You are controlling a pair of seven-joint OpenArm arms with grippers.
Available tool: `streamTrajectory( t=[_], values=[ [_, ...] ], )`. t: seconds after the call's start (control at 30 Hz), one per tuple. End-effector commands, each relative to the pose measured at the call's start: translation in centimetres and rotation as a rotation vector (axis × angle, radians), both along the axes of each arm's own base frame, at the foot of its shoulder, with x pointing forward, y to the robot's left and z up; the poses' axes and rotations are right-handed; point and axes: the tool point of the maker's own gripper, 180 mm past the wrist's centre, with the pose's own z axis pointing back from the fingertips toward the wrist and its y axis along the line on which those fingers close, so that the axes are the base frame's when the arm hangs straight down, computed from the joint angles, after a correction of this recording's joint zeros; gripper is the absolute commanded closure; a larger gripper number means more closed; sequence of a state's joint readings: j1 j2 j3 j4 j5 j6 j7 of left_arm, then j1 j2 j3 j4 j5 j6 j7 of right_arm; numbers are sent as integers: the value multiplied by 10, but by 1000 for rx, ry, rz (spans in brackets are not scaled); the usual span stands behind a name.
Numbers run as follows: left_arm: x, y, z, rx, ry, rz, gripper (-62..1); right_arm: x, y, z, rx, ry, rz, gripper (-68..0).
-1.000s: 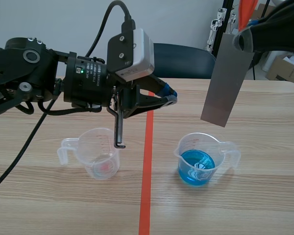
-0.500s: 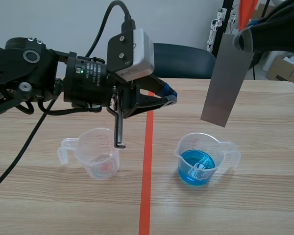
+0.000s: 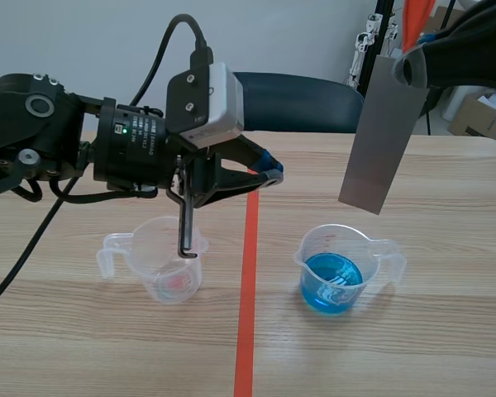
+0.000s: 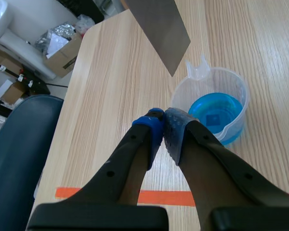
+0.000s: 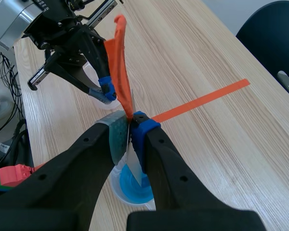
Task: Do the redox reaction experiment. lower the plate into the blue solution
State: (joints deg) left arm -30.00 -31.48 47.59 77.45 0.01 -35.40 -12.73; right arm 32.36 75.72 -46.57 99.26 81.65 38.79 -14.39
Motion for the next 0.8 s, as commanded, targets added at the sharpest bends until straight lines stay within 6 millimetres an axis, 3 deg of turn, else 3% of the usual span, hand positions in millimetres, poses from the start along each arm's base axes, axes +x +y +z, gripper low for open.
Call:
streamTrajectory(
  t=[0.0, 0.47, 0.77],
  values=[
    [-1, 4, 5, -27, 2, 5, -40, 3, 1, 15, 25, -37, 1, -6],
    [-13, 73, -14, -120, 97, 176, -40, -4, 10, -11, -12, -48, 41, -6],
    [-36, 116, -22, -220, 167, 287, -40, -5, 14, -10, 15, -68, 51, -6]
  ],
)
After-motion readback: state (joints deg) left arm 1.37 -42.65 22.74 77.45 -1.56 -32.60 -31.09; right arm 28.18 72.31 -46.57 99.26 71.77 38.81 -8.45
